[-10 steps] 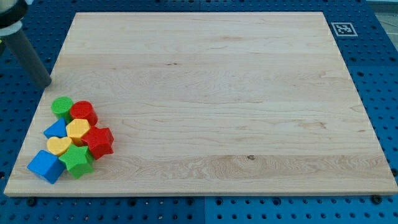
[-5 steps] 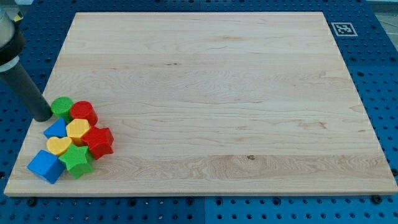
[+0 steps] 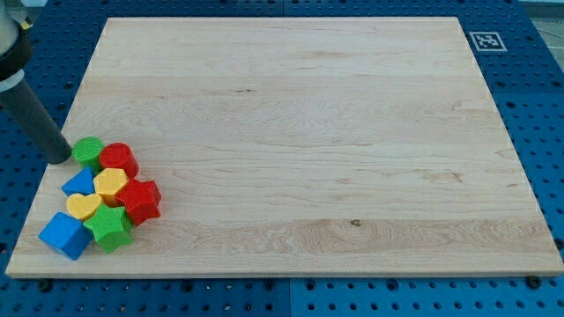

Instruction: Slightly push the green circle along with red circle to the right bottom

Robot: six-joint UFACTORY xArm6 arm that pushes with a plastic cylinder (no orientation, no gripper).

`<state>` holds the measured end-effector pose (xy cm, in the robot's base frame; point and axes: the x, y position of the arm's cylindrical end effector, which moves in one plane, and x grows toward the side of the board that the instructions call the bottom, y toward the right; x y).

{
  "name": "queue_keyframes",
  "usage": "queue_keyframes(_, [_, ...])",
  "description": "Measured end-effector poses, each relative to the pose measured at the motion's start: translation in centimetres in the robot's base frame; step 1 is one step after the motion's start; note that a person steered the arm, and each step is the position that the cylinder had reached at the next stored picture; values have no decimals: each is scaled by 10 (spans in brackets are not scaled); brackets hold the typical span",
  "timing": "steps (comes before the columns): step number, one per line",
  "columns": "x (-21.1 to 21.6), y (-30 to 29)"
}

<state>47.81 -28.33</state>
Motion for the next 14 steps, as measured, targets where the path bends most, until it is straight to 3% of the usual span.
queue_keyframes(11, [28,168])
queue_keyframes(14, [37,140])
